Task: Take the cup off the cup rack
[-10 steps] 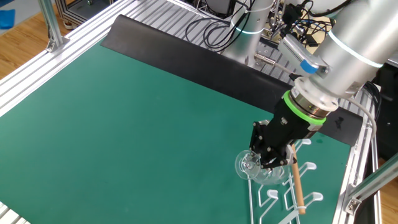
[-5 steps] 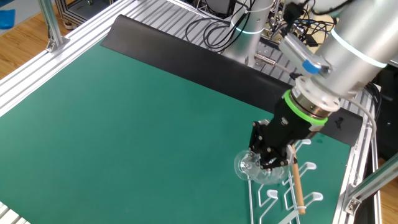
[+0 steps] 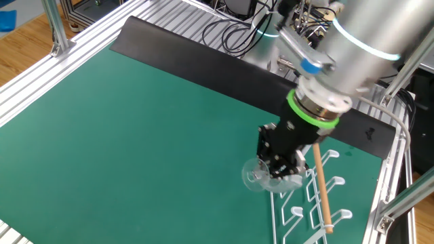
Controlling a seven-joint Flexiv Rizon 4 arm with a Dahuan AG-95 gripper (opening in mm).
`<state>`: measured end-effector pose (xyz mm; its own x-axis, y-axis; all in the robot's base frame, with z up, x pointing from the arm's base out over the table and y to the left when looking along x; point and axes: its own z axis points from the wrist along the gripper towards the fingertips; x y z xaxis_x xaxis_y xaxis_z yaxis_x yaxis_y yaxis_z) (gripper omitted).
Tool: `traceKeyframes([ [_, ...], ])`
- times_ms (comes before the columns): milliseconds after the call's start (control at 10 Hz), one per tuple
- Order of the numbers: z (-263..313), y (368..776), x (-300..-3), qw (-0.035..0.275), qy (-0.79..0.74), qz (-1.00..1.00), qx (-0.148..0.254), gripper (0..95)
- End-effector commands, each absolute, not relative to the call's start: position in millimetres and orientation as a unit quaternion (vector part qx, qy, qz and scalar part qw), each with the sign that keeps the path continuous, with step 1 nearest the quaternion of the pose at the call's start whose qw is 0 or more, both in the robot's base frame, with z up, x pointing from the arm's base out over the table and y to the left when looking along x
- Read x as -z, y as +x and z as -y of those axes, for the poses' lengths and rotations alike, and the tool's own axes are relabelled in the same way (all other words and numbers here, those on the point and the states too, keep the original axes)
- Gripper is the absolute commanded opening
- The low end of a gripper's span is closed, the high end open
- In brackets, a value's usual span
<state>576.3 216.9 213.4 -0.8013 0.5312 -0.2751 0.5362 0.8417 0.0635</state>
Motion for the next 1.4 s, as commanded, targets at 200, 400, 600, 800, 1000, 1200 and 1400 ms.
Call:
traceKeyframes([
  [200, -210.6, 582.9, -211.7, 0.120, 0.261, -0.958, 0.017, 0.0],
  [400, -204.0, 584.7, -211.3, 0.116, 0.250, -0.961, 0.019, 0.0],
  [600, -195.9, 585.8, -212.7, 0.108, 0.243, -0.964, 0.017, 0.0],
  [800, -185.4, 584.8, -218.5, 0.081, 0.239, -0.968, 0.000, 0.0],
  [1000, -174.7, 585.0, -220.7, 0.070, 0.238, -0.968, -0.018, 0.0],
  [1200, -159.4, 585.9, -220.8, 0.066, 0.233, -0.970, -0.026, 0.0],
  [1400, -153.3, 587.0, -219.0, 0.066, 0.233, -0.970, -0.025, 0.0],
])
